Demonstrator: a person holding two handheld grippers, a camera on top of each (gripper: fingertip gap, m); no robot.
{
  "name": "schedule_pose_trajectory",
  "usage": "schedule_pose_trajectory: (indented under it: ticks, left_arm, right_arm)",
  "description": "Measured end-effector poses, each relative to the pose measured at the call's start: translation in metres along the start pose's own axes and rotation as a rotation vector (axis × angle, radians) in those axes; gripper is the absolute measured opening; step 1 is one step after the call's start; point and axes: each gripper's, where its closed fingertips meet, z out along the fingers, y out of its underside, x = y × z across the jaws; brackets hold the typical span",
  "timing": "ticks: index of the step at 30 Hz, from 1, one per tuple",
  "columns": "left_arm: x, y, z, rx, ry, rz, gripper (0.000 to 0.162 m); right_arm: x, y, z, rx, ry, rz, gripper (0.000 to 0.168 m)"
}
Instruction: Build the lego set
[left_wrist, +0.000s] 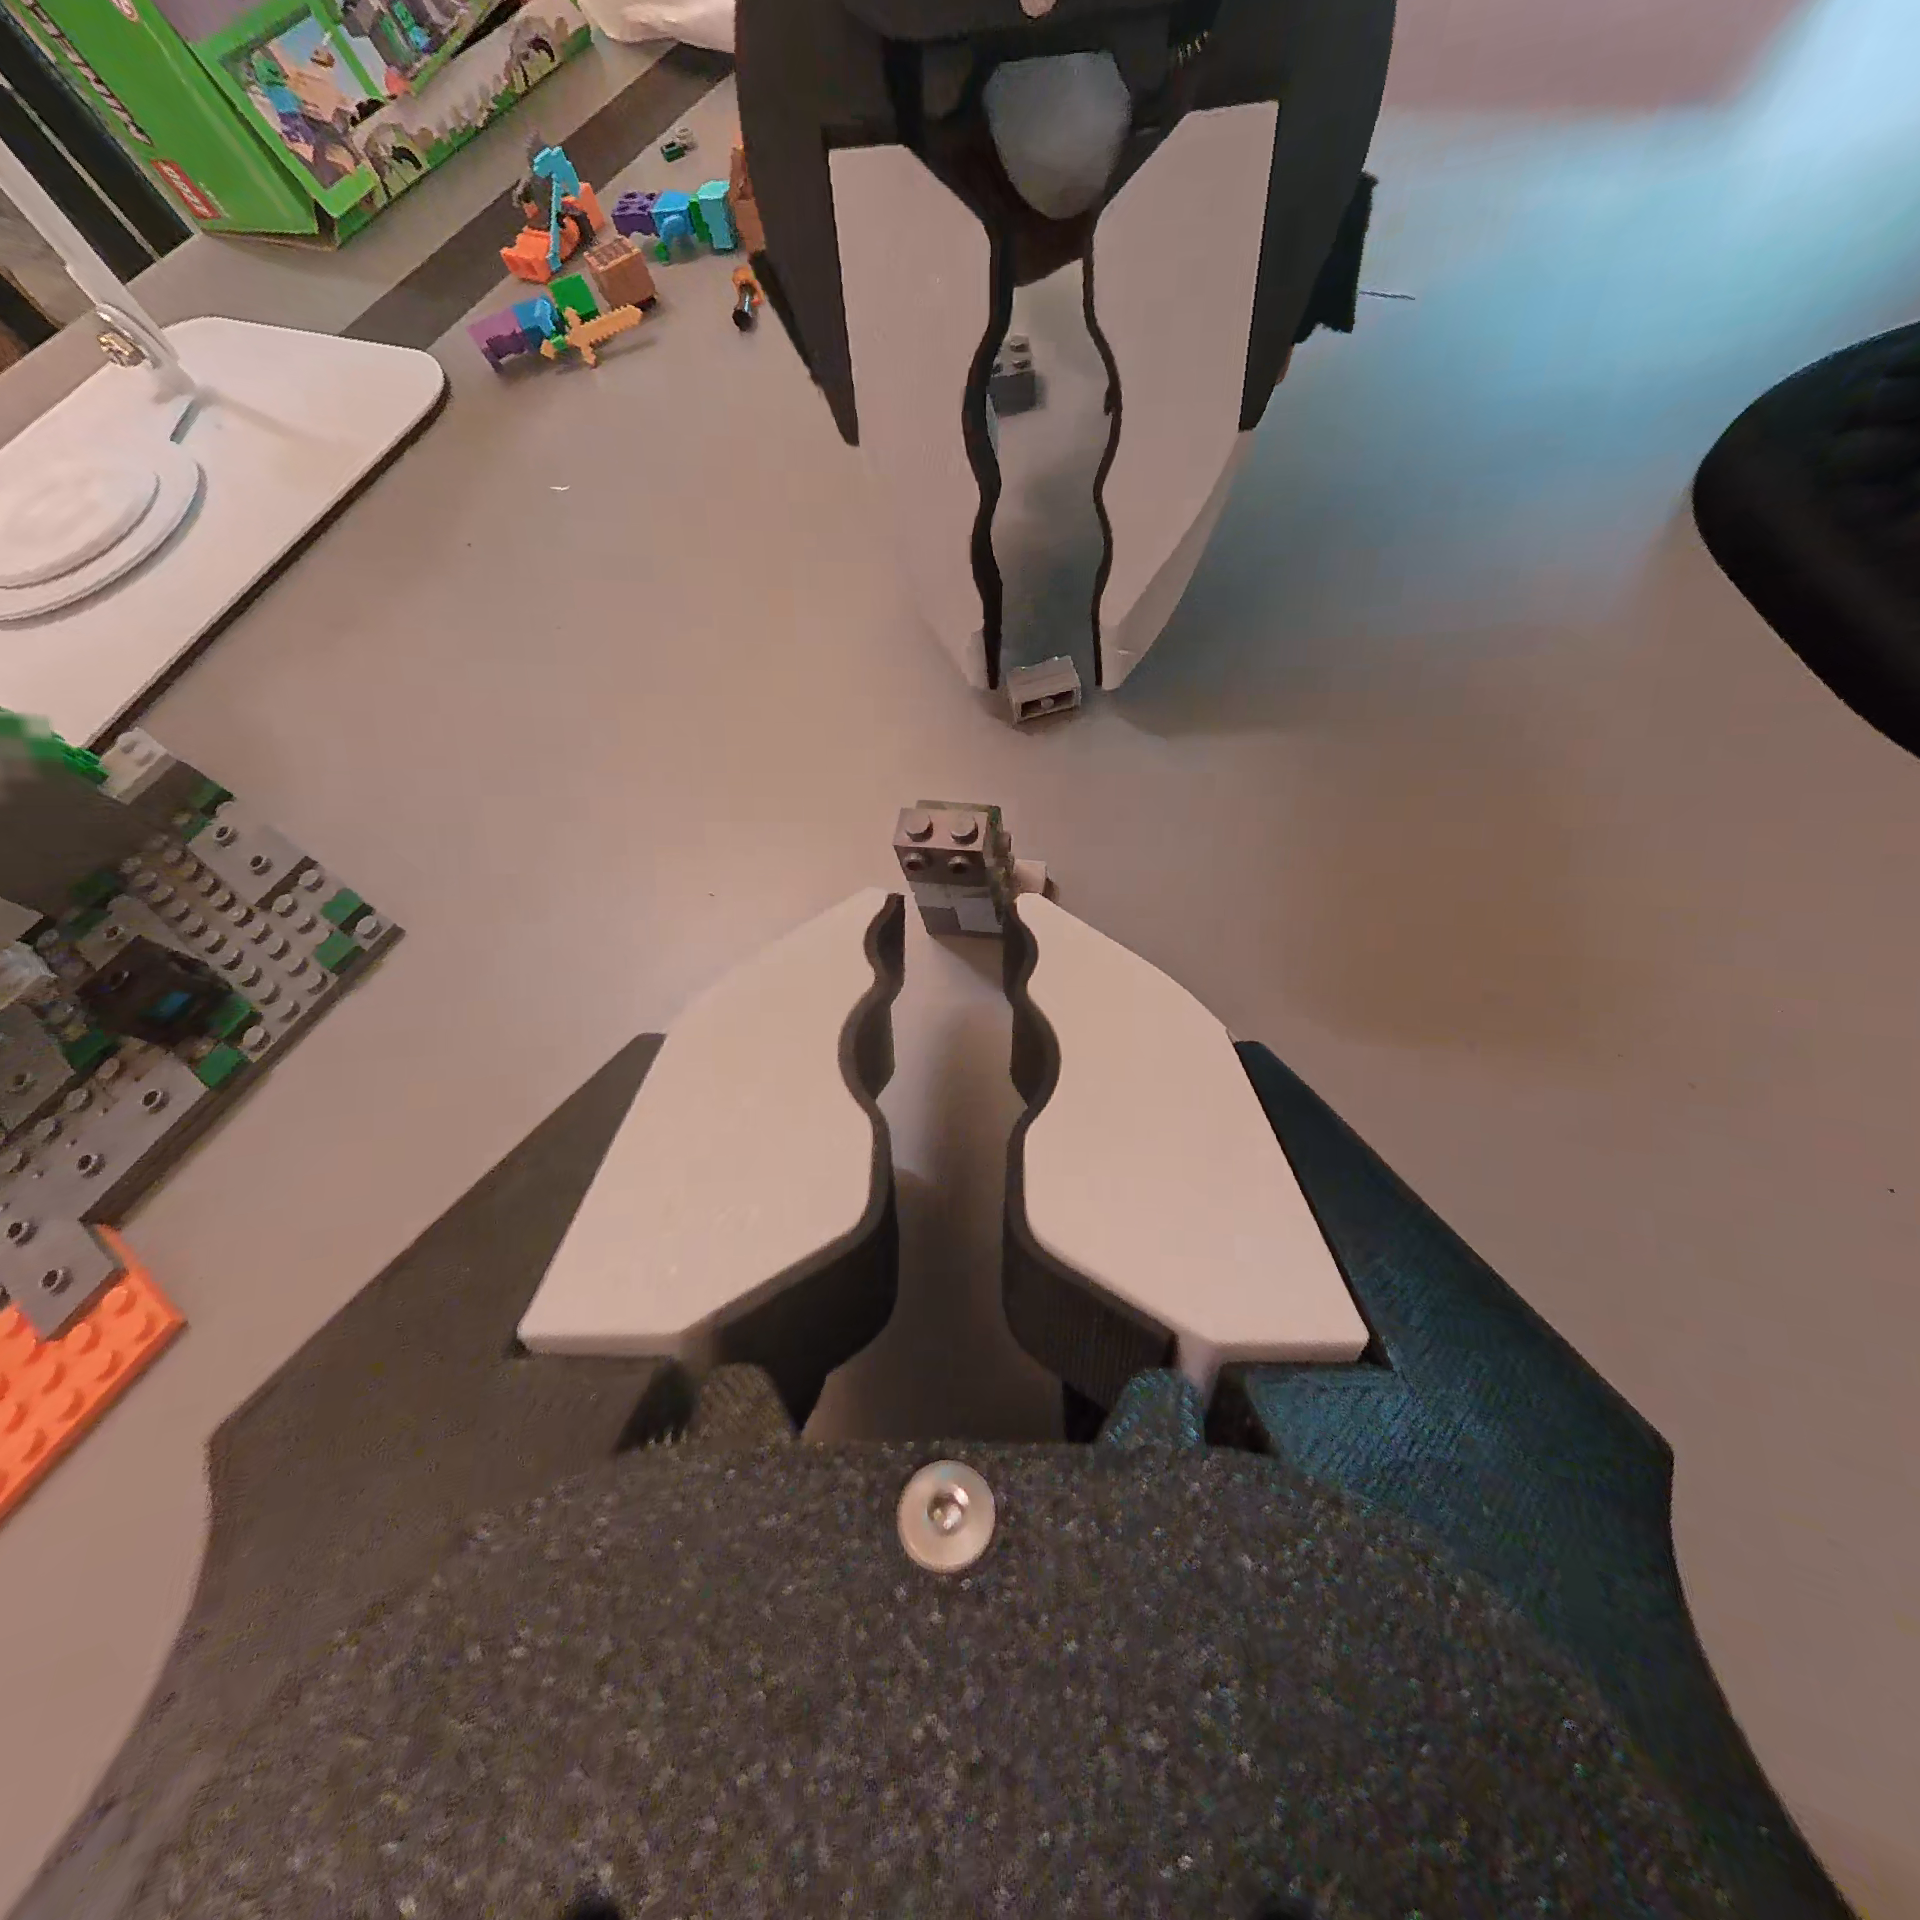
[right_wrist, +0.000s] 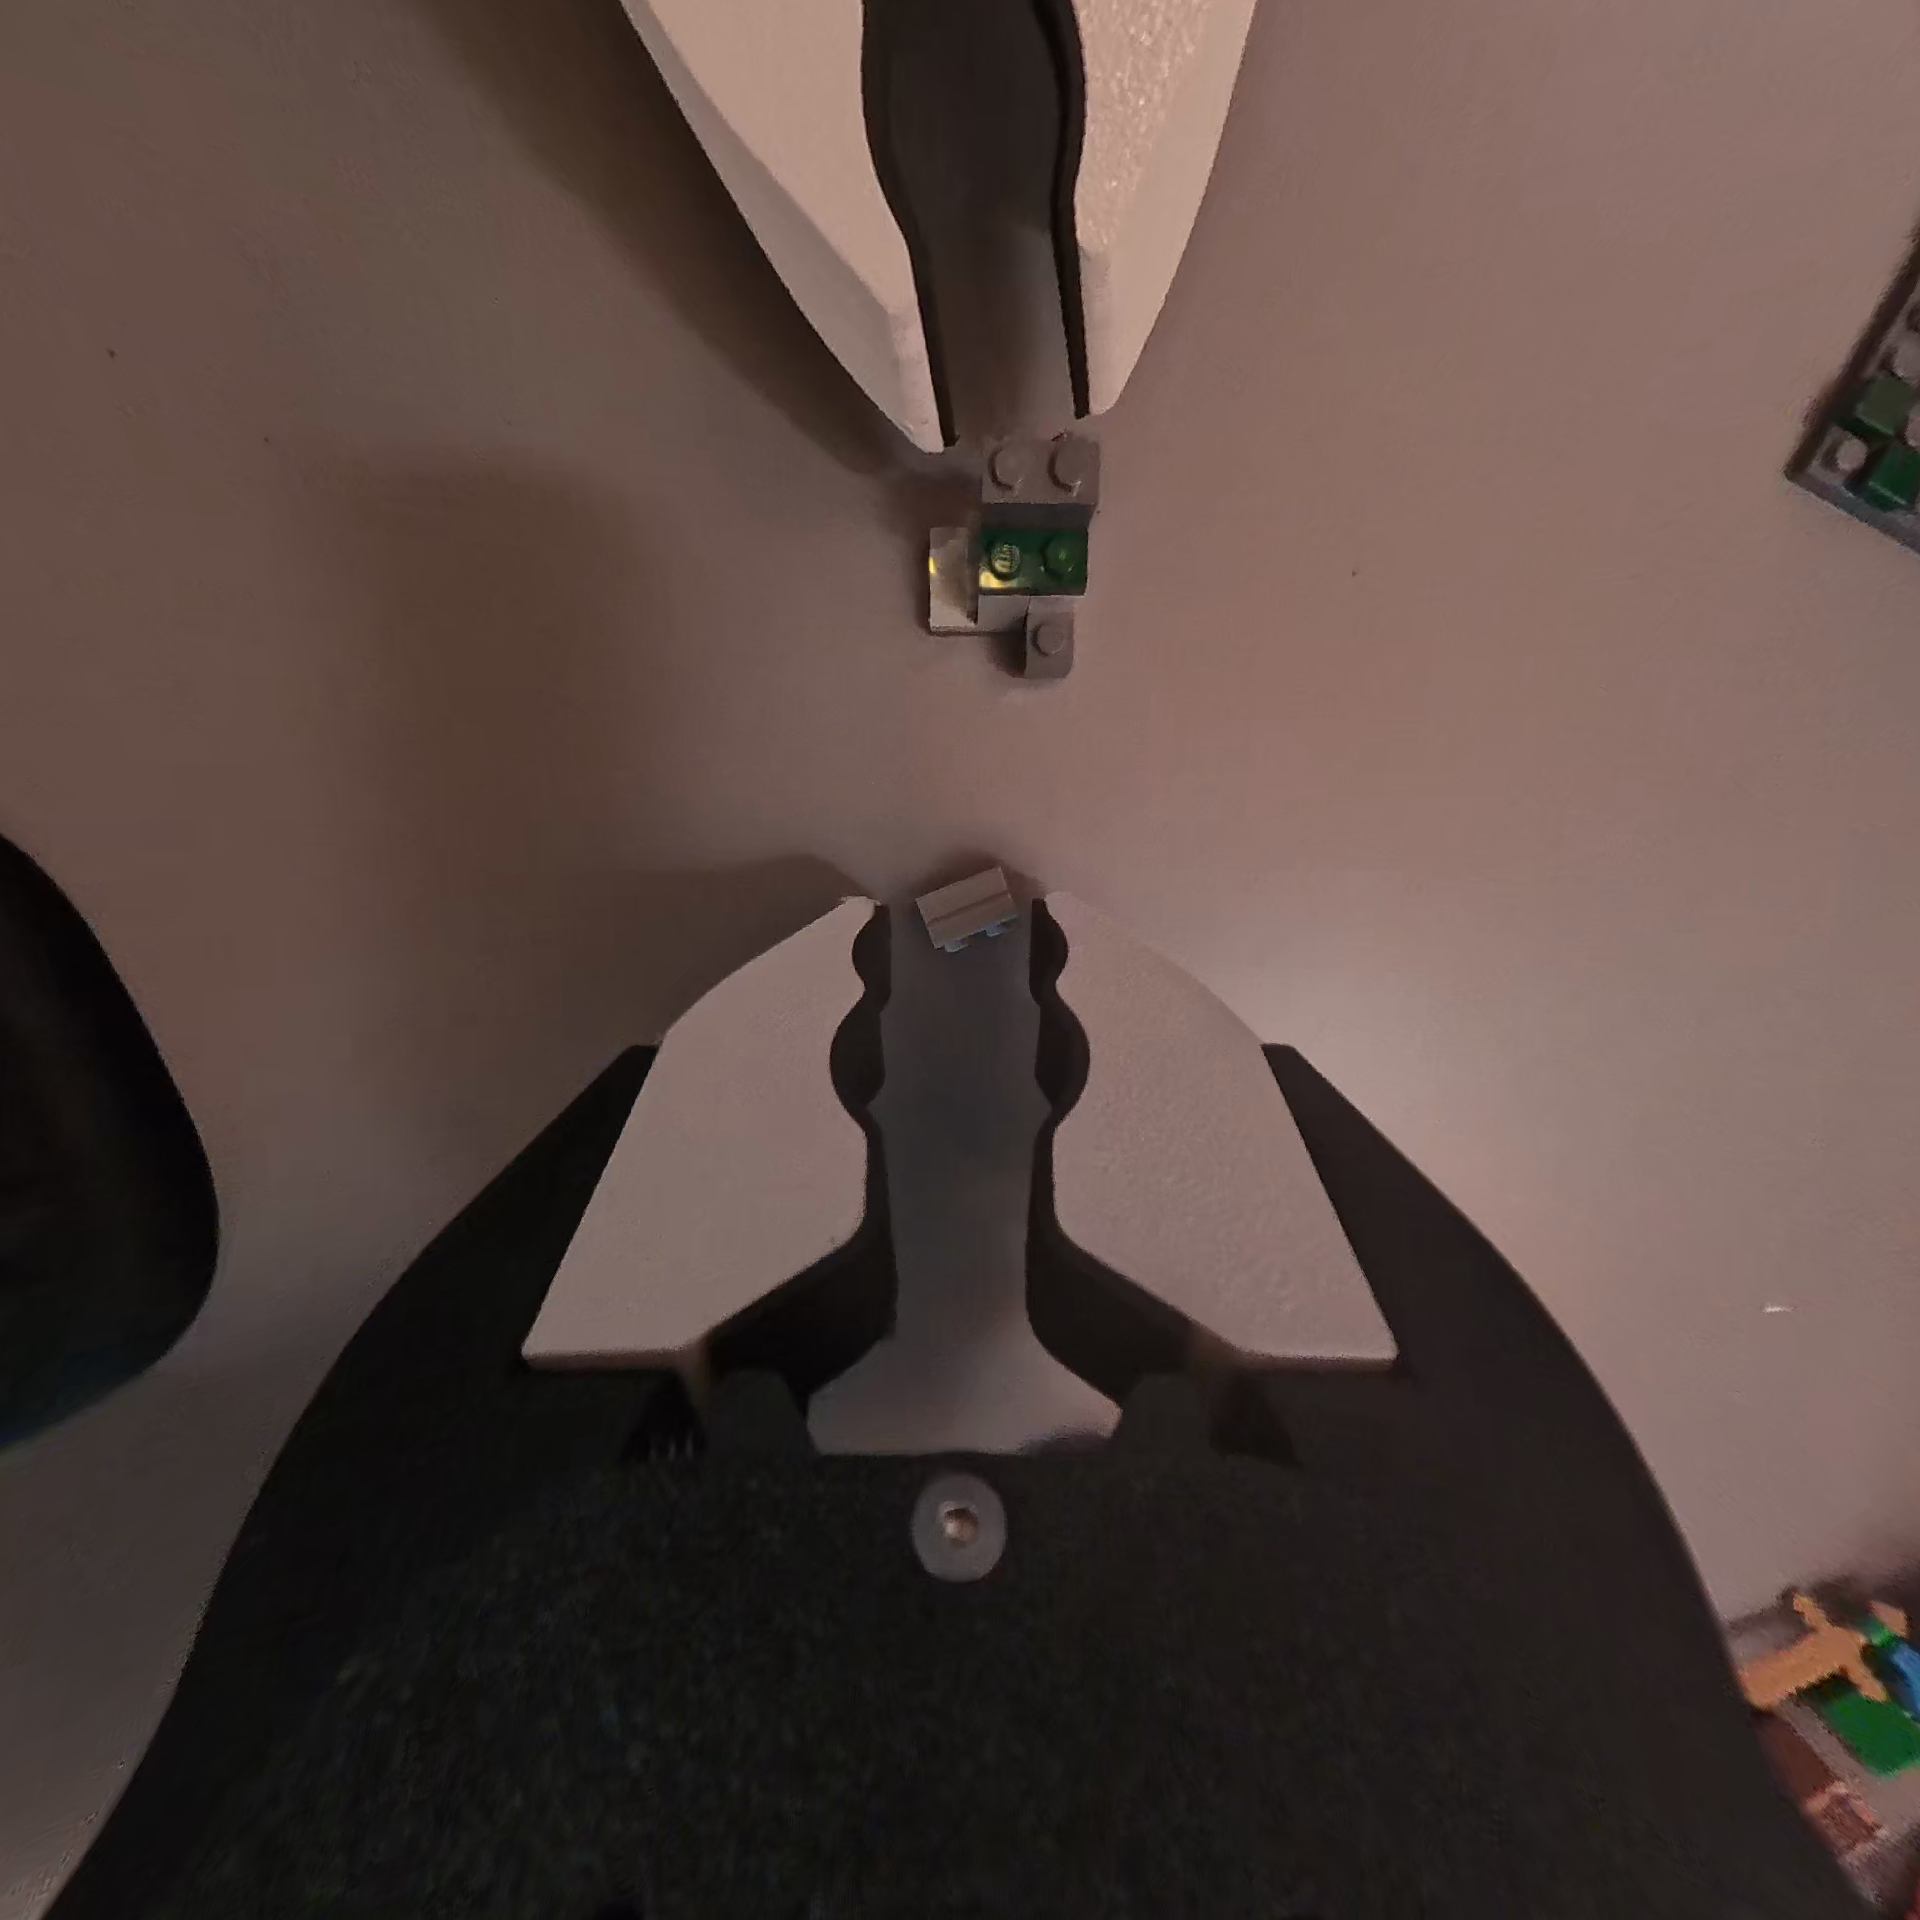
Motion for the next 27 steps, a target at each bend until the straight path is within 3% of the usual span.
schedule_pose_trajectory:
  ticks: [5, 9, 15, 21, 27]
  left_arm:
    - [0.0, -0.003, -0.002, 0.019, -0.002, -0.009, 0.017]
    - [0.015, -0.021, -0.008, 0.099, 0.06, -0.041, 0.018]
    - [0.038, -0.047, -0.015, 0.215, 0.259, -0.292, 0.021]
    - [0.039, -0.059, -0.025, 0.3, 0.425, -0.556, 0.016]
    - [0.043, -0.066, -0.034, 0.338, 0.54, -0.642, 0.011]
  right_arm:
    - [-0.003, -0.002, -0.001, -0.007, -0.032, -0.024, 0.016]
    - [-0.011, -0.029, -0.017, 0.056, 0.023, -0.055, 0.016]
    - [-0.029, -0.069, -0.033, 0.119, 0.174, -0.213, 0.016]
    - [-0.034, -0.08, -0.041, 0.154, 0.276, -0.314, 0.016]
    - [-0.039, -0.088, -0.049, 0.189, 0.34, -0.383, 0.016]
